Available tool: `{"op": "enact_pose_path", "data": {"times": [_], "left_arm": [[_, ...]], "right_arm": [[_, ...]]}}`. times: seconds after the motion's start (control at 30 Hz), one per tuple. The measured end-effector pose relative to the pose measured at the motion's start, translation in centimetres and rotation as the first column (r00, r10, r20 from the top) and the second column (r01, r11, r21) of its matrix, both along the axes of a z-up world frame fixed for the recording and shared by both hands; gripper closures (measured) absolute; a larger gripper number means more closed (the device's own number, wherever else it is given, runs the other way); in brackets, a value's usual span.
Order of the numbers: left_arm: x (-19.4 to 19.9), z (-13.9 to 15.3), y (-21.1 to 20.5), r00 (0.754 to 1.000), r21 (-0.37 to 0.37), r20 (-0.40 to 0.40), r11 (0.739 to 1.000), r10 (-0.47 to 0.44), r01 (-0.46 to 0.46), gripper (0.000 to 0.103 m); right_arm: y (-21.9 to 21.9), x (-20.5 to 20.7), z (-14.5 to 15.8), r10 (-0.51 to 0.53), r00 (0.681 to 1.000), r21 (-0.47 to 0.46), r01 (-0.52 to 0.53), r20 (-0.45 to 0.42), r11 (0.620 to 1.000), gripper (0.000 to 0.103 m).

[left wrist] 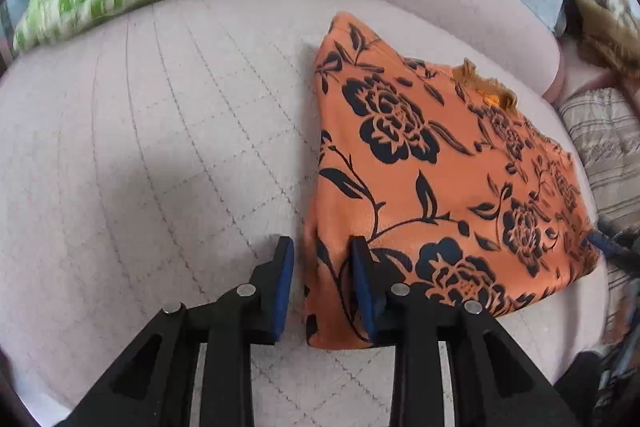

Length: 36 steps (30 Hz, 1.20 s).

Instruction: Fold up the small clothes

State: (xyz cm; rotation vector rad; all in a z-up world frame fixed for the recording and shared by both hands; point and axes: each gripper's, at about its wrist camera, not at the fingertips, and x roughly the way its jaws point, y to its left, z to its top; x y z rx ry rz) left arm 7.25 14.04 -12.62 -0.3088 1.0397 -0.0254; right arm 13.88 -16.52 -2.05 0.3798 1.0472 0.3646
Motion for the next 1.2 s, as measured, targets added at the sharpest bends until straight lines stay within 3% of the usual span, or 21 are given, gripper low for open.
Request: {"op": "enact_pose_path", "data": {"times": [0.07,0.13,0.17,0.2,0.27,0.33,0.37,0.43,0.47,0.5,0.6,0.73,0.87,0.93,1.0,1.07,1.17,1.2], "left_arm": [[0.0,1.3,-0.5,0.999,0.028,0.022,0.999,-0.038,0.037,0.083],[0.4,3.2,-0.4,0.996,0.034,0.073,0.998,-0.058,0.056,0.082],[1.0,3.9,0.0,0.994,0.030,0.093,0.998,-0.057,0.055,0.067],[1.9,4.6,0.4,0.992,0.027,0.114,0.999,-0.050,0.047,0.041],[4.6,5.5,1.1,0.987,0.060,0.158,0.998,-0.016,0.007,0.033],[8.5,5.1,1.4,0.986,0.041,0.153,0.998,-0.058,0.052,0.034],[10.1,4.5,1.5,0.989,0.022,0.133,0.997,-0.072,0.069,0.038],[13.7,2.8,1.2,0.993,0.023,0.070,0.995,-0.094,0.093,0.058],[15.5,1.8,1.3,0.996,0.017,0.021,0.996,-0.092,0.092,0.084],[16.6,0.9,1.4,0.996,0.020,-0.021,0.996,-0.085,0.086,0.092],[18.1,0.2,1.7,0.998,0.026,-0.018,0.998,-0.064,0.065,0.091],[17.1,1.6,1.0,0.999,0.128,0.037,0.991,-0.036,0.031,0.085],[14.0,3.9,0.5,0.996,0.166,0.088,0.986,-0.024,0.009,0.084],[11.5,5.5,0.3,0.990,0.180,0.135,0.983,-0.050,0.026,0.073],[8.8,6.5,-1.0,0.981,0.194,0.175,0.980,-0.080,0.045,0.046],[6.4,7.2,-3.4,0.970,0.208,0.205,0.975,-0.127,0.083,0.042],[3.6,7.0,-6.2,0.968,0.198,0.191,0.972,-0.162,0.124,0.042],[2.8,6.7,-7.1,0.967,0.189,0.184,0.972,-0.175,0.140,0.042]], "right_arm": [[-0.1,0.2,-1.8,-0.021,0.998,-0.022,0.019,-0.056,1.000,0.031],[-0.4,-0.1,-2.7,-0.031,0.997,-0.008,0.030,-0.074,1.000,0.031],[-0.6,-0.2,-2.9,-0.035,0.997,0.001,0.035,-0.074,0.999,0.032],[-0.9,-0.4,-3.0,-0.040,0.996,0.011,0.041,-0.075,0.999,0.033],[-1.3,-0.3,-2.8,-0.048,0.996,0.032,0.050,-0.074,0.998,0.033],[-1.5,-0.2,-3.1,-0.053,0.996,0.045,0.056,-0.074,0.997,0.033],[-1.7,-0.3,-3.1,-0.054,0.996,0.047,0.058,-0.072,0.997,0.032],[-1.2,0.1,-3.2,-0.051,0.996,0.045,0.054,-0.066,0.998,0.032],[-1.0,0.2,-3.2,-0.051,0.996,0.047,0.055,-0.067,0.997,0.032],[-1.1,0.3,-3.1,-0.051,0.997,0.052,0.055,-0.065,0.997,0.032],[-1.5,0.1,-3.1,-0.051,0.996,0.071,0.056,-0.066,0.996,0.032],[-1.6,0.0,-3.3,-0.048,0.997,0.075,0.053,-0.062,0.996,0.032],[-1.7,-0.2,-2.9,-0.068,0.995,0.080,0.074,-0.070,0.994,0.032],[-1.9,-0.7,-2.1,-0.082,0.995,0.097,0.087,-0.056,0.991,0.032],[-2.2,-1.4,-1.0,-0.086,0.996,0.138,0.088,-0.017,0.987,0.032],[-2.9,-1.5,-1.0,-0.108,0.994,0.167,0.112,-0.031,0.980,0.030],[-5.6,-0.9,-3.3,-0.198,0.970,0.167,0.221,-0.140,0.961,0.032],[-6.7,-1.2,-3.3,-0.228,0.962,0.240,0.260,-0.151,0.935,0.032]]}}
